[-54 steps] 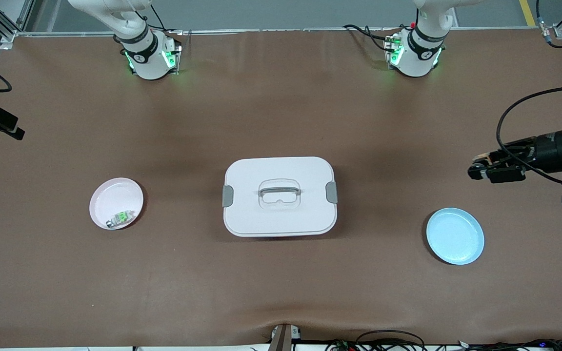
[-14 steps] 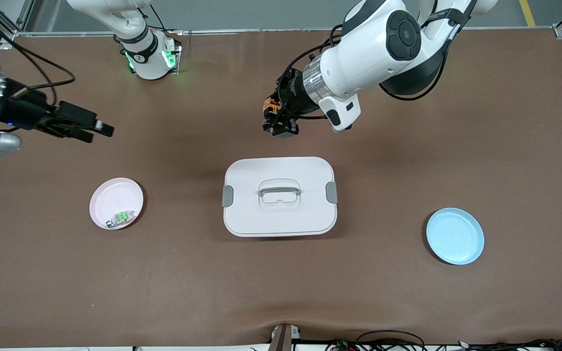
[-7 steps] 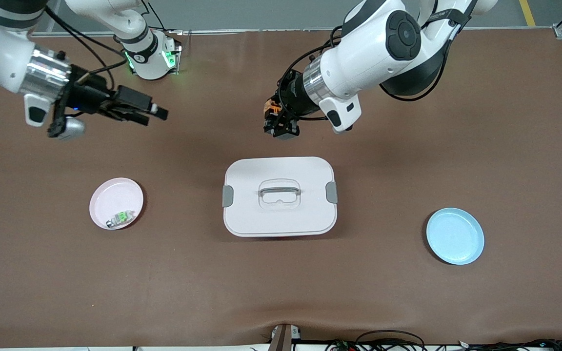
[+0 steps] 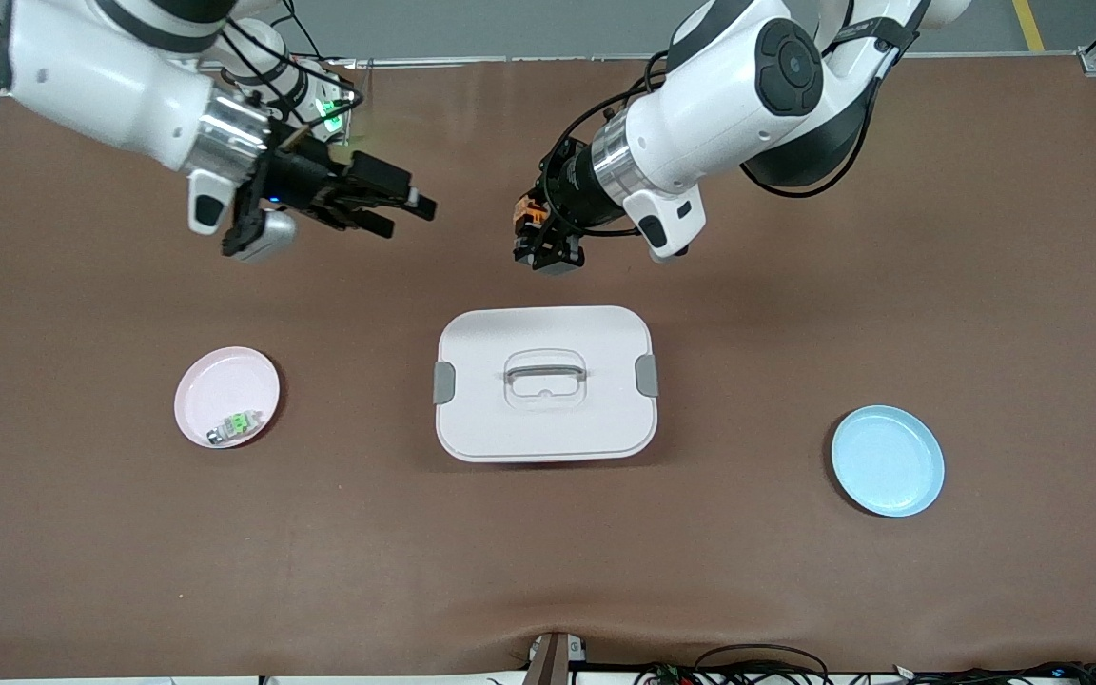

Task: Transfer orange switch to right arm and place
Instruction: 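Reach the right gripper toward the orange switch held by the left gripper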

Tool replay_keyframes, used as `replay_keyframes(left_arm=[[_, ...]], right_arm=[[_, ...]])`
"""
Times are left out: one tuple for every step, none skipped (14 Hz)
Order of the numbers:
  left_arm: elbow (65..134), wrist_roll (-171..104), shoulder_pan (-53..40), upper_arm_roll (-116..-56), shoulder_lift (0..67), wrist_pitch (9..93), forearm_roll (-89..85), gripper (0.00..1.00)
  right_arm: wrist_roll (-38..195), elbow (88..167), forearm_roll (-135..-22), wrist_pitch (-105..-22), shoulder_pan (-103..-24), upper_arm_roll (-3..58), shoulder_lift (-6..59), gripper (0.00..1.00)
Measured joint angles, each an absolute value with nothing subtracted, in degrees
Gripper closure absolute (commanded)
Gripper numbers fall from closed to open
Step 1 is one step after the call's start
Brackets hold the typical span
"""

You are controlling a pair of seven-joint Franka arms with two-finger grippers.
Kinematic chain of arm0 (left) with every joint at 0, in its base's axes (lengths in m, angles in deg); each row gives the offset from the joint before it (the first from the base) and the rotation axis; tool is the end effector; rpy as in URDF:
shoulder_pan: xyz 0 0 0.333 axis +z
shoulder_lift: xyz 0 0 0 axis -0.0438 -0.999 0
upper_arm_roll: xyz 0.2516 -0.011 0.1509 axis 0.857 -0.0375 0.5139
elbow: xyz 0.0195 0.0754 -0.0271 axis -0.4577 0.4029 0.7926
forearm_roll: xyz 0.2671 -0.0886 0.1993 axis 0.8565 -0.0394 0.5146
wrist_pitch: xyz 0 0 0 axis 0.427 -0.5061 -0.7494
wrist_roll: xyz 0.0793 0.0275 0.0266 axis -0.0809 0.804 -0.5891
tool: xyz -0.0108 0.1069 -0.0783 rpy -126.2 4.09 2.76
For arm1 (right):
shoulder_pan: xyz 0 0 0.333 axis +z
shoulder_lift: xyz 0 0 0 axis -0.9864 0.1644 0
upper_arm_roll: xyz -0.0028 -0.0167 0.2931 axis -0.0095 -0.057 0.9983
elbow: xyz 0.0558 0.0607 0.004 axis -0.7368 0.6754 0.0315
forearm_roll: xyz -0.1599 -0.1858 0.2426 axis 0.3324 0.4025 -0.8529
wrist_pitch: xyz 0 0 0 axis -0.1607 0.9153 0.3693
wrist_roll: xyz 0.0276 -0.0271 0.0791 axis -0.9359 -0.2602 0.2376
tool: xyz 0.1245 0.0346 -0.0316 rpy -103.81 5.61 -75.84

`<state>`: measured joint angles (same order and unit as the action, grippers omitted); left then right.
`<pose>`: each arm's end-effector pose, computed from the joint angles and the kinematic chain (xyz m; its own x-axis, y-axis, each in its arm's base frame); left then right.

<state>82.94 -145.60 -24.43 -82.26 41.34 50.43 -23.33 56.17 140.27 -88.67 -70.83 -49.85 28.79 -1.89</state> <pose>0.4617 -0.4348 0.5229 0.0006 0.8076 -0.5897 0.9946 -0.0619 -0.0837 0.4523 0.2758 0.5342 0.9819 -0.1584 -0.1038 -0.1848 -0.6812 -0.7084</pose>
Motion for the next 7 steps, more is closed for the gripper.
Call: replay_keyframes(left_arm=[[82.94,-145.6,-24.43,-82.26,41.34,50.48,-23.33,0.78],[82.94,-145.6,-24.43,-82.26,41.34,50.52,-23.33,0.78],[82.94,-145.6,-24.43,-82.26,41.33,50.59,-23.33,0.78],[82.94,-145.6,-24.43,-82.26,41.32,50.72,-23.32,0.78],[82.94,-145.6,-24.43,-82.26,41.31,50.81,-23.32,0.78],[82.94,-145.6,-24.43,-82.26,41.3,50.84,-23.32,0.78],[82.94,-145.6,-24.42,-82.26,41.3,50.86,-23.32,0.78]], right_arm=[[55.77,140.39,-88.86,-71.9,-48.7,28.79,-1.39,0.0],[55.68,140.38,-89.31,-72.49,-47.97,28.76,-0.92,0.0],[55.68,140.38,-89.87,-72.73,-47.54,28.75,-0.55,0.0],[55.68,140.38,-90.09,-73.0,-47.17,28.74,-0.35,0.0],[55.64,140.38,-90.22,-73.62,-46.7,28.74,-0.24,0.0],[55.42,140.38,-90.33,-74.44,-46.19,28.73,-0.2,0.0],[54.98,140.38,-90.49,-75.56,-45.55,28.73,-0.18,0.0]])
